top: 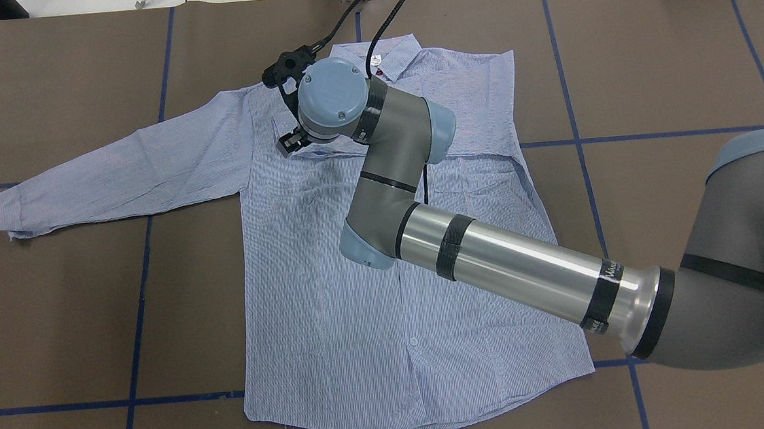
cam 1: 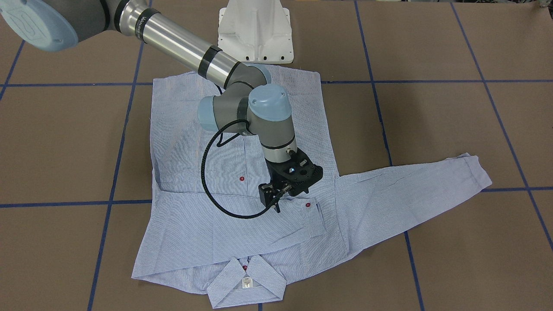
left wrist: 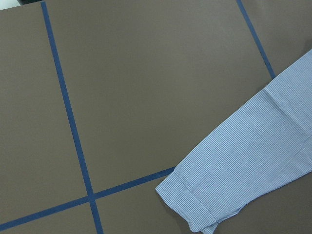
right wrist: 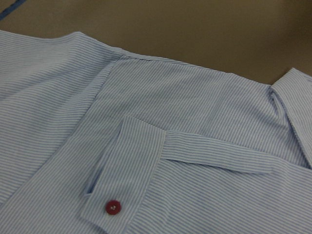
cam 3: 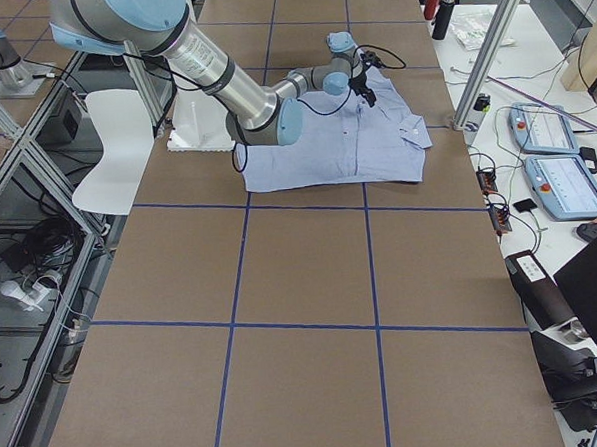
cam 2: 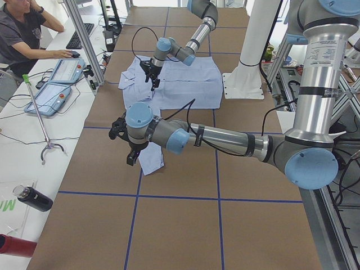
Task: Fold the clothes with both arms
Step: 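Lay the sleeve across the chest below the collar with the right gripper, then release the sleeve and raise the right gripper while the left gripper reaches the other cuff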
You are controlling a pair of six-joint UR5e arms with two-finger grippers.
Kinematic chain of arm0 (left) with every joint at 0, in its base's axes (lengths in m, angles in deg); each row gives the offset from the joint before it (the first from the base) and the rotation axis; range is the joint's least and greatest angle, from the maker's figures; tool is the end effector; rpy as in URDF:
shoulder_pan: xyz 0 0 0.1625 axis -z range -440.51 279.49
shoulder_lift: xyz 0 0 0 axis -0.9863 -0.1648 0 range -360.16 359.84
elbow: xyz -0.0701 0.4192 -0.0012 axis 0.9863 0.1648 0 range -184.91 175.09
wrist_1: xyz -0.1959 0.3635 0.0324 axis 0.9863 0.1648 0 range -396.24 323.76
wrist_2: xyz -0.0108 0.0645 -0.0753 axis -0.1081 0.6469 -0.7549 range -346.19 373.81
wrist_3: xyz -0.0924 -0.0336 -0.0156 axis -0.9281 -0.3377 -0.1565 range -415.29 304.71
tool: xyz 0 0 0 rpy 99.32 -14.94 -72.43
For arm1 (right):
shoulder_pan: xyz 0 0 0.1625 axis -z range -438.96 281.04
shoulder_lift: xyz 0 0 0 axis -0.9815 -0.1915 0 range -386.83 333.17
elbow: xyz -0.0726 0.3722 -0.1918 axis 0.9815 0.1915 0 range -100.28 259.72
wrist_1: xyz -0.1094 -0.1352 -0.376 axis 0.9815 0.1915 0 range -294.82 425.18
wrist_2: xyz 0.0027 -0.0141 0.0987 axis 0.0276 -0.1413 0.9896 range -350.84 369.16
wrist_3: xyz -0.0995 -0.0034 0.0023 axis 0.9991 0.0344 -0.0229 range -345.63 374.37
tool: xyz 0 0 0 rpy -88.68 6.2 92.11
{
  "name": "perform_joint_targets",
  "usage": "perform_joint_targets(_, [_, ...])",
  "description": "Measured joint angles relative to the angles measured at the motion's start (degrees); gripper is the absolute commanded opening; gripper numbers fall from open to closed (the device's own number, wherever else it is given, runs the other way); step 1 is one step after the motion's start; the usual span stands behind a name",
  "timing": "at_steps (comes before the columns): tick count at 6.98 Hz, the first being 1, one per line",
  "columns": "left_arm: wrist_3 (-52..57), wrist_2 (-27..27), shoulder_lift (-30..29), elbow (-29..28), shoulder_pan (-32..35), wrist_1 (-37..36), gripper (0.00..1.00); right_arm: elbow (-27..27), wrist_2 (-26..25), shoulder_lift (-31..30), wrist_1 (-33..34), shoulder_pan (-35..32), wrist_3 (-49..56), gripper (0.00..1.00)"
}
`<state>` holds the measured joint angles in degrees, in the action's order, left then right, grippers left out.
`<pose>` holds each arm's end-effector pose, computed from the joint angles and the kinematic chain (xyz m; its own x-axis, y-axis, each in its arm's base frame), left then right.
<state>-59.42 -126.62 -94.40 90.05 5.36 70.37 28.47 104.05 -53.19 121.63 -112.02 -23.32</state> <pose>-0.0180 -0.5387 0.5374 0.6144 0.3148 -0.7235 -0.0206 0.9231 0.3841 -0.6638 -0.5811 0.1530 0.6503 -0.5175 0.5562 0.0521 0.7608 0.6469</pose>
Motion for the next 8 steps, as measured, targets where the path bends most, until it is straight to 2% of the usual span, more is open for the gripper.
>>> perform_joint_targets(2, [-0.02,0.23,-0.11,0.07,-0.11,0.29,1.0,-3.7,2.85,-2.37,3.84,-2.23,-0.09,1.0])
perform_joint_targets(5, [-1.39,0.65,-0.3,-0.2,-0.72,0.35,1.0,-17.85,12.79,-10.8,16.73,-7.06,-0.03,1.0])
perform_joint_targets(6, [-4.81,1.63,-0.35,-0.21,-1.78,0.78,1.0,-22.82,16.12,-13.4,21.82,-9.35,-0.04,1.0])
perform_joint_targets(8, [-16.46,7.02,0.17,0.01,-6.1,5.62,1.0,-32.59,22.38,-16.12,35.47,-15.0,-0.04,1.0])
